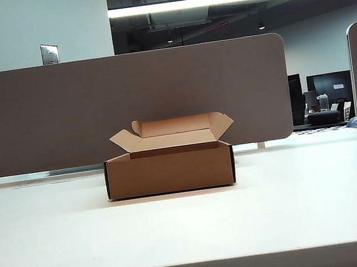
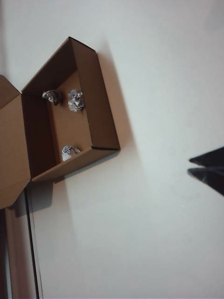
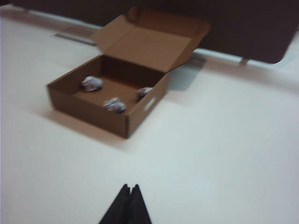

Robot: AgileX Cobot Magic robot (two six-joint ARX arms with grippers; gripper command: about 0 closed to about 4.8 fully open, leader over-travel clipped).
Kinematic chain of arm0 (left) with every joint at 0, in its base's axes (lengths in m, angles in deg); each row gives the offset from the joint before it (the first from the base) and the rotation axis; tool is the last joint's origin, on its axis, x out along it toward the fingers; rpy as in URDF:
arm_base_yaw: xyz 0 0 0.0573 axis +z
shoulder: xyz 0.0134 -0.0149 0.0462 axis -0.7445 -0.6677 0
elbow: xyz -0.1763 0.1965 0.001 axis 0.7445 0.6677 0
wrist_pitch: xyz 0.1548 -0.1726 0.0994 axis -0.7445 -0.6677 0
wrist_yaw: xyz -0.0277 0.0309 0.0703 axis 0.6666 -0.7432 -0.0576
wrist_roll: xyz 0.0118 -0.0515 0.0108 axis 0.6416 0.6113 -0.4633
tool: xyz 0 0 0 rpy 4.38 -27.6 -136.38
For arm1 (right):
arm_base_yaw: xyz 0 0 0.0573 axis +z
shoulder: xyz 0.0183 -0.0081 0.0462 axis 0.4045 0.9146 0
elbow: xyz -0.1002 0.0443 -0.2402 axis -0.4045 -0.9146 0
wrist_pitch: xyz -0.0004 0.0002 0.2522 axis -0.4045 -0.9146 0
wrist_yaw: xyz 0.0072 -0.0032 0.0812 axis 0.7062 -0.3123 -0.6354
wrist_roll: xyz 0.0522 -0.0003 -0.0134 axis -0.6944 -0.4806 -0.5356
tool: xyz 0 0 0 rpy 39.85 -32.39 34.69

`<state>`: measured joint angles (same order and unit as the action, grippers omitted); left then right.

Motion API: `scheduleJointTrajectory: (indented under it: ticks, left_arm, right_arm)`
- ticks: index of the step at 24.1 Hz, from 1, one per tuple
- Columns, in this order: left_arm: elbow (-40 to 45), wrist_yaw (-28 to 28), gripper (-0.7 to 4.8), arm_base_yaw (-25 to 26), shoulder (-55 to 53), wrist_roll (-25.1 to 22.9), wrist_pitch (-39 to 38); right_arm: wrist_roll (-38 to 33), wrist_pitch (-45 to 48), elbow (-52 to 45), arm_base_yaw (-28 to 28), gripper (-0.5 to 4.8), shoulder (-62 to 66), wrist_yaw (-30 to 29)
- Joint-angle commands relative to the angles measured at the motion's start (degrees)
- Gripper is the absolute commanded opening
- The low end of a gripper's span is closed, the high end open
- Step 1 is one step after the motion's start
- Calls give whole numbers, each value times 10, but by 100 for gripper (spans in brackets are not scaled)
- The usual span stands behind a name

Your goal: Pick up all the paper balls on the table and put them in the paper box.

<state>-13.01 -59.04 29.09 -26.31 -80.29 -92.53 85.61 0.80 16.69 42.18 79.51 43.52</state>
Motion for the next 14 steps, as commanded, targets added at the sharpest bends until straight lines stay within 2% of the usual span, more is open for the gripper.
scheduleJointTrajectory:
  ticks: [1,7,10,14]
  left_arm:
    - [62,-10,-6,1,8,21,119]
    - [145,-34,-6,1,16,33,249]
    - [181,-33,-6,1,16,32,282]
    - [223,-31,-6,1,21,33,323]
  right_arm:
    - [0,83,-48,0,-6,-8,27]
    - [0,165,-136,0,-6,-23,27]
    - [-18,202,-168,-1,-6,-22,31]
    - [-18,203,-177,0,-6,-22,63]
